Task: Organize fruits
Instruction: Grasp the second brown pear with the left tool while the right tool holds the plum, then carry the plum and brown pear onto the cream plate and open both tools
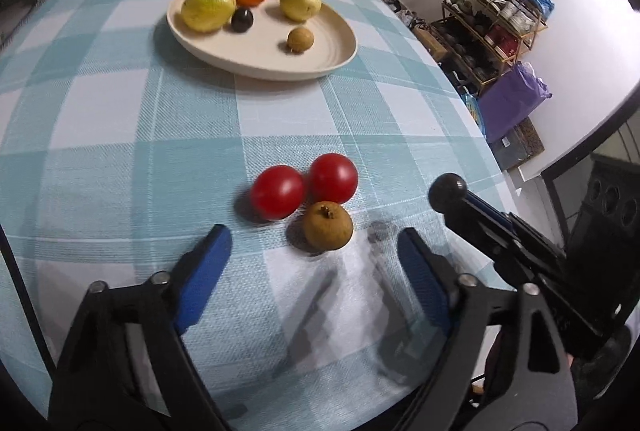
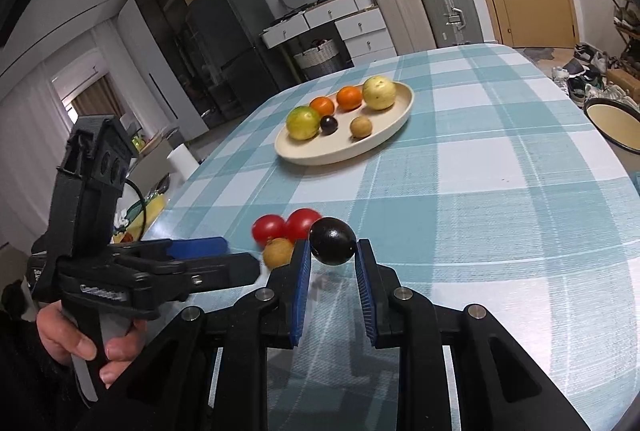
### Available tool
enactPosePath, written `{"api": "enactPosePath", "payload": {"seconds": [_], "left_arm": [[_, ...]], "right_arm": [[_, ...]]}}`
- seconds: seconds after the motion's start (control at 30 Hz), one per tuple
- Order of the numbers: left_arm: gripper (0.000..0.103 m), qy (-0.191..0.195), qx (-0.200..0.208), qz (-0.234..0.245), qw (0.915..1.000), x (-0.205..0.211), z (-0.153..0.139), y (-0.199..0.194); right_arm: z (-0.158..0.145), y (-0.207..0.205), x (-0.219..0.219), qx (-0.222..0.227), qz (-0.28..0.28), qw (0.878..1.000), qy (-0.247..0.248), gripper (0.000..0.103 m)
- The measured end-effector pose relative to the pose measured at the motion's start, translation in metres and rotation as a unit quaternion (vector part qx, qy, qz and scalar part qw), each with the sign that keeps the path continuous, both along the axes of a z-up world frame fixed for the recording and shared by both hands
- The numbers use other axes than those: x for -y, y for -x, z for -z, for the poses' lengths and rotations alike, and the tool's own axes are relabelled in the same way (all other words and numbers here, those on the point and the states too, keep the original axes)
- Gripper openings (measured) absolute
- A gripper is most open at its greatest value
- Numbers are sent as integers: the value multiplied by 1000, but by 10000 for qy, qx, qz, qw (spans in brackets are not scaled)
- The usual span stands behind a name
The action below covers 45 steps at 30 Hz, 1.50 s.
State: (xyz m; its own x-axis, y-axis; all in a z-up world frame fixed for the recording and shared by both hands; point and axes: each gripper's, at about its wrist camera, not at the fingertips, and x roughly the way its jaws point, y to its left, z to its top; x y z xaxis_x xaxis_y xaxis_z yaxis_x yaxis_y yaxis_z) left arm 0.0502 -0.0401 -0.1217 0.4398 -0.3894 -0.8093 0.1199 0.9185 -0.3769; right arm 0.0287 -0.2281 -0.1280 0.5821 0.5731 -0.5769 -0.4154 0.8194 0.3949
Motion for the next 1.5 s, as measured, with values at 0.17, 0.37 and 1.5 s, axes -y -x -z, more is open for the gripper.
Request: {"api": "enactPosePath", "payload": {"seconds": [0.17,0.37,1.5], "left_arm": [[64,67,-55,-40,10000,4,0,-7],[39,149,-115,44,9998,9,3,-9],[25,577,490,174,9970,-24,-36,-2]], "right_arm": [[-1,-1,8,62,12,9999,-116,24],[0,-2,11,70,-34,9999,-127,24],[-10,-14,-13,128,-244,9996,-15,24]]}}
